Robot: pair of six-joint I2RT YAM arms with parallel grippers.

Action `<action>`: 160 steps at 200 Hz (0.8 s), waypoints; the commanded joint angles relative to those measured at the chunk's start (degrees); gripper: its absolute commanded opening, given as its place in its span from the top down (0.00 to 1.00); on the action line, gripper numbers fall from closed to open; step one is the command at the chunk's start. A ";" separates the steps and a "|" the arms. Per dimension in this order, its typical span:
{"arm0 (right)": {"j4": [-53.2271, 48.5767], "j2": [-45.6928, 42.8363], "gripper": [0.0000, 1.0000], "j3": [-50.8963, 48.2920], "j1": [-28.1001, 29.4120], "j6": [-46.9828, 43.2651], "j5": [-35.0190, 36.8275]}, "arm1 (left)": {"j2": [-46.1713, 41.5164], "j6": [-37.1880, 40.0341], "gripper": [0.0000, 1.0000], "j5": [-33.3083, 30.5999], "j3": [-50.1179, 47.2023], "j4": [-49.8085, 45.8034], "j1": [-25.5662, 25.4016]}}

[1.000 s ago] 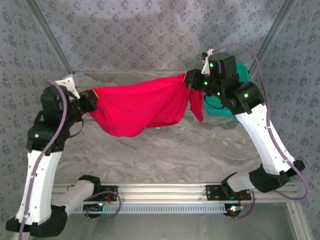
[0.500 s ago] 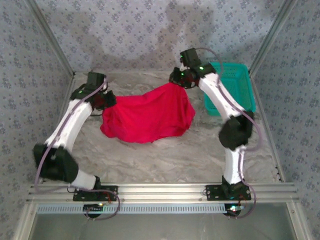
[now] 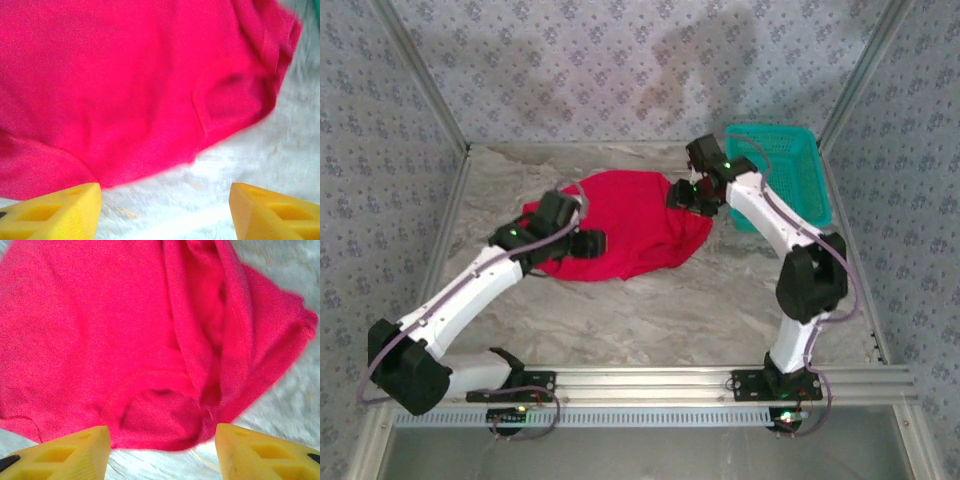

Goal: Fold the inside-out t-shirt

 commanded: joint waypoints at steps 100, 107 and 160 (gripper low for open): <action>14.31 1.24 0.46 -20.08 0.81 2.56 -2.32 | 21.84 -4.45 0.27 1.99 -4.75 19.07 -5.07; 14.68 1.67 0.46 -20.08 0.90 2.65 -2.51 | 22.82 -4.55 0.27 1.62 -4.41 19.33 -5.05; 15.24 7.97 0.51 -15.88 0.04 0.96 -1.75 | 27.48 -5.20 0.61 -0.43 -0.74 18.55 -5.03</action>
